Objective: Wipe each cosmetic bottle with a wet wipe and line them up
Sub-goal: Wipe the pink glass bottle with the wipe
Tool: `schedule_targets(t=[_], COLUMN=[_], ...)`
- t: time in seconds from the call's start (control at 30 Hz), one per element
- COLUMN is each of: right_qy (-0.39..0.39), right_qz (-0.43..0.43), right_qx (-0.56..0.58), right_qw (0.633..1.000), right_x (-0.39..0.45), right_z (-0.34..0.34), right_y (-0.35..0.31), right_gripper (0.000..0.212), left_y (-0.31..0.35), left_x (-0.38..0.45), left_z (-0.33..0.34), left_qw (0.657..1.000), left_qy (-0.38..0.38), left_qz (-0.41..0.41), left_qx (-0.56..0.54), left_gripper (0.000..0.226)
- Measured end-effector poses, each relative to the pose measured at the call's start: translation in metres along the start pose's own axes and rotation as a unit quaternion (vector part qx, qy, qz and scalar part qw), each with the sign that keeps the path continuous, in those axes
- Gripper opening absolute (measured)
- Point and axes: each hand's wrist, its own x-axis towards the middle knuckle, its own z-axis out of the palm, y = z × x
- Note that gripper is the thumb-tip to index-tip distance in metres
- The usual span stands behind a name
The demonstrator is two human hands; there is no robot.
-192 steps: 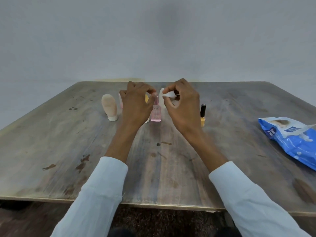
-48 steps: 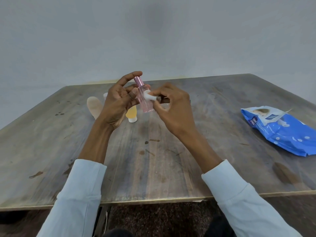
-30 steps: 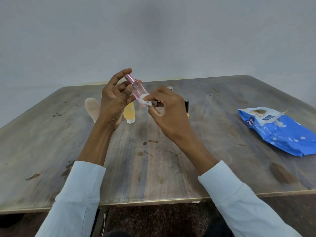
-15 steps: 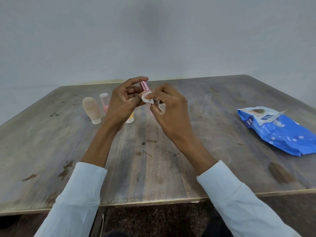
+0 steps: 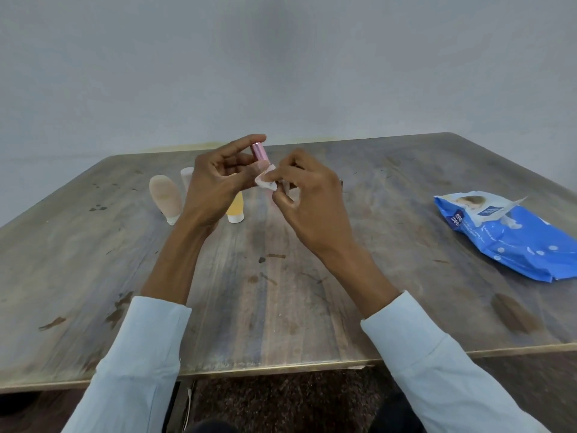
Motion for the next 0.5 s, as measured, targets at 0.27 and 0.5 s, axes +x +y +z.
schedule_targets(t=[0.27,0.5], right_qy=[-0.038,-0.050], right_qz=[0.114,0.375], right_qx=[0.099,0.323], right_qw=[0.988,0.868], right_x=[0.000,0.003], right_z=[0.000,-0.006], right_y=[0.000,0.011], right_gripper=[0.014,0.012], left_y=[-0.008,-0.008], left_x=[0.006,0.006], left_z=[-0.018,-0.016], left_qw=[0.998,0.993], left_qy=[0.032,-0.016], left_qz=[0.020,0.015], left_qx=[-0.041,-0.117], left_gripper=[0.047,0.049])
